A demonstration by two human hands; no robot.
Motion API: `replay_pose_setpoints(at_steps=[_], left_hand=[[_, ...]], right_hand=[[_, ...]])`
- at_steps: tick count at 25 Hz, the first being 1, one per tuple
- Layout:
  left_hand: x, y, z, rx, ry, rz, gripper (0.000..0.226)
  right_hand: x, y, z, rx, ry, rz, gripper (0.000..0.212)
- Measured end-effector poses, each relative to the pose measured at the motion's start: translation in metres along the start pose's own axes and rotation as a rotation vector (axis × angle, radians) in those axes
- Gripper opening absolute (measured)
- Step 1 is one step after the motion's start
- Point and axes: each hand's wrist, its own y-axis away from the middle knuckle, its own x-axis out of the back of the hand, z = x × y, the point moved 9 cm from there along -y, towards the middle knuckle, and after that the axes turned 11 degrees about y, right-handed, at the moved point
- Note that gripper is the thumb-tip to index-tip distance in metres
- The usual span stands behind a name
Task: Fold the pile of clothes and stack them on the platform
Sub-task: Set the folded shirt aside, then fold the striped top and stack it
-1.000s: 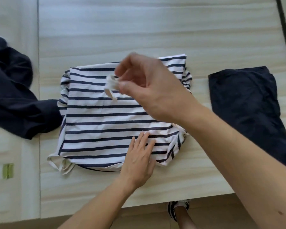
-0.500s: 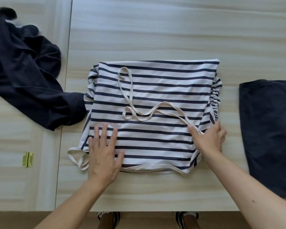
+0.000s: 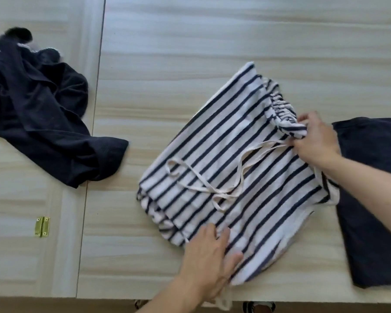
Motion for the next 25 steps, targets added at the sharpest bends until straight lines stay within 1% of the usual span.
replay_pose_setpoints(at_steps=[1,3,4,5,8,12,13,15,17,19,20,21,22,23,24,25], left_hand=[[0.01,-0.007,0.011,-0.069,0.005,0.068,0.05],[0.046,-0.022,0.015,-0.152,-0.016,0.311,0.03],[0.066,-0.032,0.011,-0.151,-0.029,0.416,0.025],[0.086,-0.042,0.004,-0.142,-0.053,0.488,0.026],[0.145,-0.088,-0.008,-0.119,-0.189,0.572,0.044],[0.243,-0.163,0.013,-0.128,-0.335,0.608,0.078],[0.269,-0.181,0.023,-0.142,-0.374,0.612,0.09],[0.303,-0.222,0.048,-0.183,-0.487,0.523,0.115],[0.306,-0.257,0.07,-0.252,-0.613,0.339,0.132],[0.294,-0.279,0.081,-0.241,-0.572,0.144,0.14],[0.285,-0.284,0.081,-0.217,-0.547,0.089,0.135],[0.276,-0.286,0.08,-0.209,-0.567,0.069,0.119],[0.269,-0.287,0.078,-0.227,-0.622,0.089,0.088],[0.268,-0.286,0.079,-0.261,-0.684,0.152,0.048],[0.271,-0.282,0.081,-0.298,-0.739,0.223,0.016],[0.28,-0.273,0.082,-0.301,-0.77,0.291,0.01]], right_hand=[[0.006,-0.011,-0.009,0.073,0.063,0.002,0.049],[0.011,-0.027,-0.029,0.201,0.158,0.024,0.052],[0.013,-0.032,-0.037,0.249,0.177,0.046,0.053],[0.014,-0.035,-0.046,0.29,0.18,0.065,0.053],[0.019,-0.04,-0.068,0.421,0.185,0.12,0.049],[0.048,-0.05,-0.091,0.582,0.188,0.234,0.039],[0.056,-0.05,-0.098,0.635,0.171,0.245,0.038],[0.07,-0.047,-0.108,0.742,0.152,0.249,0.035],[0.077,-0.04,-0.112,0.831,0.137,0.217,0.028],[0.079,-0.038,-0.108,0.866,0.127,0.178,0.024],[0.078,-0.04,-0.105,0.859,0.139,0.171,0.028],[0.074,-0.045,-0.099,0.83,0.158,0.172,0.035],[0.07,-0.05,-0.093,0.788,0.177,0.172,0.042],[0.066,-0.055,-0.085,0.733,0.199,0.176,0.046],[0.062,-0.059,-0.077,0.678,0.225,0.182,0.046],[0.06,-0.063,-0.072,0.632,0.247,0.182,0.042]])
